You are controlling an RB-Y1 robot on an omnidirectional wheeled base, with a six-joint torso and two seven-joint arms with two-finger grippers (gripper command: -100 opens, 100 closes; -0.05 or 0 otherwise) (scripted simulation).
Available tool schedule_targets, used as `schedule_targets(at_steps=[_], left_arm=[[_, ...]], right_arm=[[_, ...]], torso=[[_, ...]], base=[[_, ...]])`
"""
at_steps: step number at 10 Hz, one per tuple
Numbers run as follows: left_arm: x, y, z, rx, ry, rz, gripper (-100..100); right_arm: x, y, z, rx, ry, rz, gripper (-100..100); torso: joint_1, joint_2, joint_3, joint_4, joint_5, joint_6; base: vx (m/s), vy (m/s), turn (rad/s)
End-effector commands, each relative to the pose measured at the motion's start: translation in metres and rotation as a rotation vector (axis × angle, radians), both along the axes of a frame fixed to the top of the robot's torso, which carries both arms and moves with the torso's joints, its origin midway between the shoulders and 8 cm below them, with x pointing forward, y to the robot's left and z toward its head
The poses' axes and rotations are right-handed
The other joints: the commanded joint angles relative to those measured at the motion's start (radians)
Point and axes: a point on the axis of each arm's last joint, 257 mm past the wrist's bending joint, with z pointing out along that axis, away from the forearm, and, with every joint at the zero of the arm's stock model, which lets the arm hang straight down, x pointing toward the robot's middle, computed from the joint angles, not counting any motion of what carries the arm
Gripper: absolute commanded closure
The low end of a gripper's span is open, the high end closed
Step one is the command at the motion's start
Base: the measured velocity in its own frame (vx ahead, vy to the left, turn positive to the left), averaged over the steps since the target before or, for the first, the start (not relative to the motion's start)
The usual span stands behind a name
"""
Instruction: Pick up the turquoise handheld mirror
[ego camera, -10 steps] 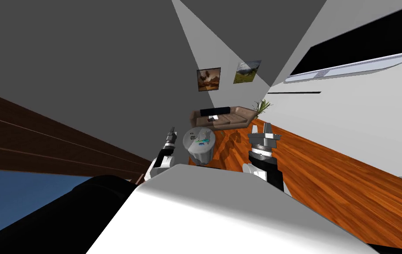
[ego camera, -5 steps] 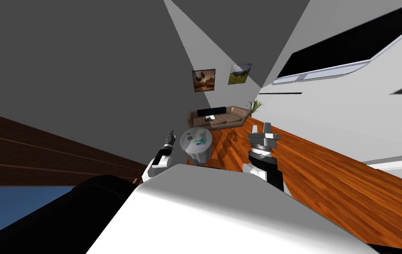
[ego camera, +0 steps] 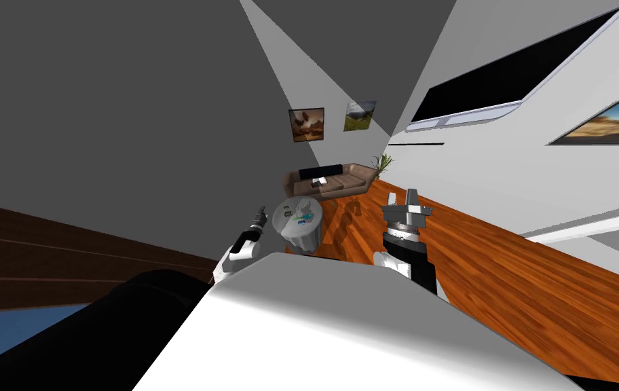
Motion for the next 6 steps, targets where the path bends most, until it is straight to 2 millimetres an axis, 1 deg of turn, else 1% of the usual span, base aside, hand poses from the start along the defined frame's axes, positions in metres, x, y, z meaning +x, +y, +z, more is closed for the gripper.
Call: schedule_targets(at_steps=[1, 2, 3, 4, 5, 6], left_arm=[[-0.004, 0.018, -0.027, -0.032, 0.075, 0.029, -100], [-0.009, 0.036, -0.044, -0.051, 0.126, 0.054, -100], [-0.012, 0.039, -0.054, -0.065, 0.149, 0.063, -100], [-0.018, 0.057, -0.069, -0.090, 0.192, 0.089, -100], [-0.021, 0.059, -0.077, -0.097, 0.216, 0.096, -100], [-0.026, 0.074, -0.090, -0.125, 0.263, 0.119, -100]], right_arm=[[0.000, 0.000, 0.000, 0.000, 0.000, 0.000, 0], [0.000, 0.000, 0.000, 0.000, 0.000, 0.000, 0], [0.000, 0.000, 0.000, 0.000, 0.000, 0.000, 0], [0.000, 0.000, 0.000, 0.000, 0.000, 0.000, 0], [0.000, 0.000, 0.000, 0.000, 0.000, 0.000, 0], [0.000, 0.000, 0.000, 0.000, 0.000, 0.000, 0]], torso=[[0.000, 0.000, 0.000, 0.000, 0.000, 0.000], [0.000, -0.001, 0.000, 0.000, 0.000, 0.001], [-0.001, -0.001, 0.000, 0.000, 0.000, 0.001], [-0.001, 0.000, 0.000, 0.000, 0.000, 0.000], [-0.001, 0.000, 0.000, 0.000, 0.000, 0.001], [0.000, 0.000, 0.000, 0.000, 0.000, 0.000]], base=[[0.001, -0.042, -0.163], [0.008, -0.070, -0.288], [-0.002, -0.049, -0.104], [-0.010, -0.051, -0.203], [-0.008, -0.035, -0.107], [-0.002, -0.048, -0.186]])
